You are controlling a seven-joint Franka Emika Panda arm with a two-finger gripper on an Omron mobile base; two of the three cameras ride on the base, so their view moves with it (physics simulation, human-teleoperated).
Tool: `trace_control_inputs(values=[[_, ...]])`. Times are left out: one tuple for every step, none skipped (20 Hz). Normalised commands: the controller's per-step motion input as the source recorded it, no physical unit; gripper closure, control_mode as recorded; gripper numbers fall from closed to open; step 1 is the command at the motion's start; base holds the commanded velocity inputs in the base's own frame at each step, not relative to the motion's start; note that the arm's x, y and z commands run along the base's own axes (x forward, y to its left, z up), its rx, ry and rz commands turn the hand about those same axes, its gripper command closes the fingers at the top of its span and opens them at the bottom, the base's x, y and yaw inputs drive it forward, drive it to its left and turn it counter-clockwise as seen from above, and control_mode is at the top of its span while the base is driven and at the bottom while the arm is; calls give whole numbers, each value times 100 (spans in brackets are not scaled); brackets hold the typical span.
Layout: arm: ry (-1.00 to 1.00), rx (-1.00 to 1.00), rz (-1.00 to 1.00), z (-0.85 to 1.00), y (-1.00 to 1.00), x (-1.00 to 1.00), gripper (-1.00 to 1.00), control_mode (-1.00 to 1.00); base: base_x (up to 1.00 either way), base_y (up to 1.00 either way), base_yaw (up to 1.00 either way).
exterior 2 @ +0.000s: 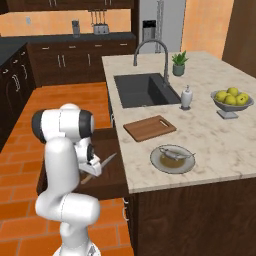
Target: Pick up the knife from the drawer and place it on the cutting board. Then place the meat from the plate to the cutting board.
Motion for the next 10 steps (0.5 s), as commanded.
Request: trace_control_inputs(values=[[-5,-1,0,-31,0,49,-100,-100,0,0,0],[-3,-1,0,-29,0,46,-100,-100,0,0,0],[-1,-1,0,-27,0,42,-100,-100,0,0,0],[0,-2,0,-27,0,42,-100,-100,0,0,0],[0,-2,0,-25,0,38,-100,-100,0,0,0],[0,-3,0,-29,0,31,-100,-100,0,0,0],[0,-3,0,-32,0,26,-100,-100,0,0,0],[0,-2,0,-30,0,26,-100,-100,0,0,0],[0,-2,0,-30,0,25,-100,-100,0,0,0],[0,-1,0,-26,0,24,-100,-100,0,0,0]])
